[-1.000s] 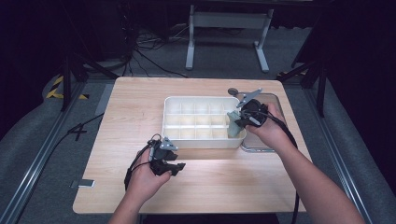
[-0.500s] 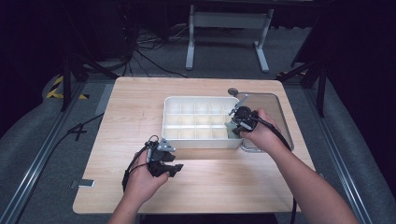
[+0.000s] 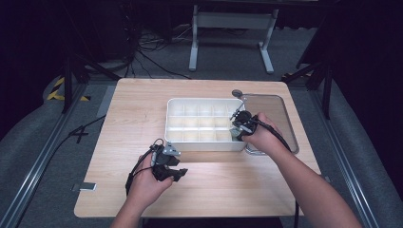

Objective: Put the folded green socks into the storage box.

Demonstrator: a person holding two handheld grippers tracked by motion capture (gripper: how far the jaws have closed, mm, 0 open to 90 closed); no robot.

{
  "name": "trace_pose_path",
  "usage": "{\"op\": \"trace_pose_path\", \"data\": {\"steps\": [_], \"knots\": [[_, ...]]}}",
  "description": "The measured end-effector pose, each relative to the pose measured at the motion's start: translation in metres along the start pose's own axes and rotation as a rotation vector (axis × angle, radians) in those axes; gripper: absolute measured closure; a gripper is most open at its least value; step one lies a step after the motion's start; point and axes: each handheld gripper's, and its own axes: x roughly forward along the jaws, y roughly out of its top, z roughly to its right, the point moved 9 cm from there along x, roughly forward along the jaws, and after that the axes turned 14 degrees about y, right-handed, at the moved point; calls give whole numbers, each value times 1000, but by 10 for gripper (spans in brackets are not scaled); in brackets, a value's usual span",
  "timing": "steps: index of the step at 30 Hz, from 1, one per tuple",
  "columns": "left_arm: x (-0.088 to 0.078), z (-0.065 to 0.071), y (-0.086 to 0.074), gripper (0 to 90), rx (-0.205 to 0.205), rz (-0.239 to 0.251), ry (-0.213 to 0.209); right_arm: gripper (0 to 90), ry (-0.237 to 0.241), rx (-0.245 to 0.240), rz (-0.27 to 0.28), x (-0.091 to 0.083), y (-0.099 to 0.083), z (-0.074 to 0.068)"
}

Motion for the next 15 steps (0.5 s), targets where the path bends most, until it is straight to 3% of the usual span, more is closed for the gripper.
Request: {"op": "trace_pose_path", "data": {"steps": [6,9,11,12,15], "knots": [[0,0,0,534,-6,2,-3,737,2,1,-48,1,2,0],[1,-1,-1,534,0,-1,-2,684,38,17,-19,-4,1,-2],[1,0,-1,532,-2,-5,-5,569,76,26,13,-12,2,-6],[2,0,-1,533,2,-7,-5,559,92,33,22,-15,3,-8],[2,0,-1,532,2,-3,-3,509,86,25,45,-24,8,-10]]}}
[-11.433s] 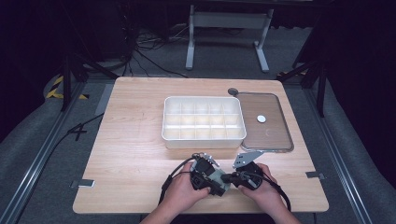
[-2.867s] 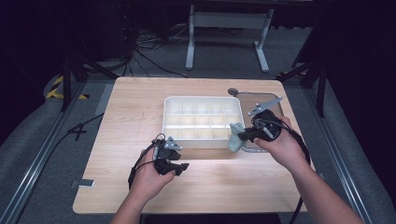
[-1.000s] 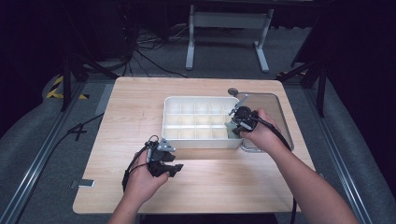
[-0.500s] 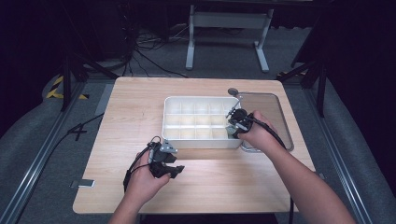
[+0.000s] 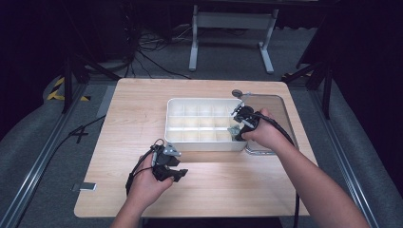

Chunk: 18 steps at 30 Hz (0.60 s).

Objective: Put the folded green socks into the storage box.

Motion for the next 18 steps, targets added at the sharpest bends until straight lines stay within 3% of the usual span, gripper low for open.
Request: {"op": "trace_pose_path", "data": {"steps": [5,6,7,10,13,15,18], "knots": [[0,0,-1,531,2,-4,0,470,-22,1,31,2,13,1],[0,0,-1,530,2,-4,0,545,-38,-9,23,5,14,2],[0,0,-1,530,2,-2,-1,687,-56,-25,5,6,14,3],[0,0,-1,530,-2,-4,-4,751,-70,-25,-20,7,12,6],[0,0,-2,530,-2,-5,-6,769,-71,-22,-65,15,11,9],[0,0,-2,530,-2,-3,-7,777,-70,-7,-132,28,8,11],[0,-2,-1,530,-1,1,-5,781,-63,11,-157,36,7,13]]}}
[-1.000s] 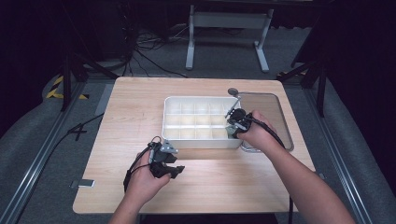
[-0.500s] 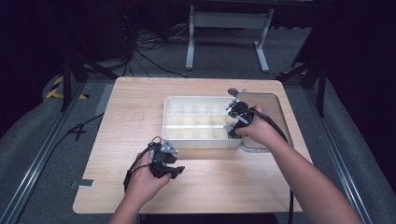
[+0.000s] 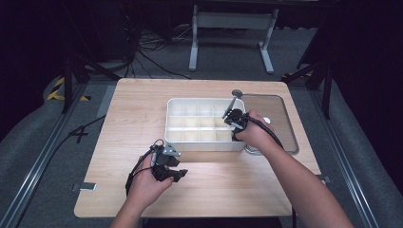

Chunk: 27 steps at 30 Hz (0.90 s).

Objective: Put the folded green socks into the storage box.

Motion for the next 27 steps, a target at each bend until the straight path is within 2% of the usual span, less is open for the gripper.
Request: {"op": "trace_pose_path", "data": {"steps": [1,2,5,8,11,14,18,23,27], "knots": [[0,1,-1,530,-10,-4,-2,781,6,3,-14,0,0,1],[0,0,0,530,0,0,2,781,27,15,-17,0,1,1],[0,0,-1,530,-8,-3,0,780,75,32,9,1,0,3],[0,-1,-1,528,-8,-7,1,774,77,10,32,0,-1,3],[0,-1,-1,527,-12,-1,-1,748,107,23,60,-2,-3,4],[-1,-2,-3,525,-12,-5,1,671,124,28,100,-9,-6,1],[-3,-3,-7,524,-20,-9,1,631,106,0,173,-28,-9,-5],[-7,-3,-8,516,-36,-1,-2,620,109,-52,295,-57,-11,-18],[-9,-5,-9,516,-40,1,-3,606,117,-78,377,-72,-17,-27]]}}
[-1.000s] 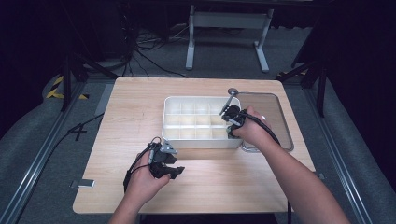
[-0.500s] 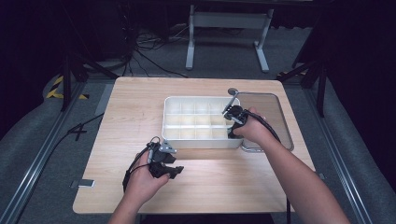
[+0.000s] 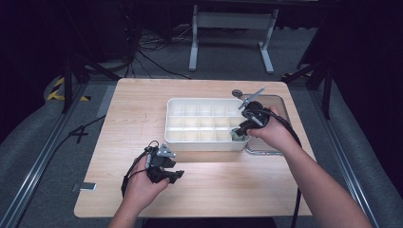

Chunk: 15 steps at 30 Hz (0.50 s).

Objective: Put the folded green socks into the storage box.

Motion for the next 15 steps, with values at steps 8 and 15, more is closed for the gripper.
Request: {"op": "trace_pose_path", "data": {"steps": [8,15], "knots": [[0,0,1,516,-8,4,-4,577,57,-79,122,-18,-6,-25],[-3,1,3,517,17,7,-14,555,89,-181,257,-31,-13,-52]]}}
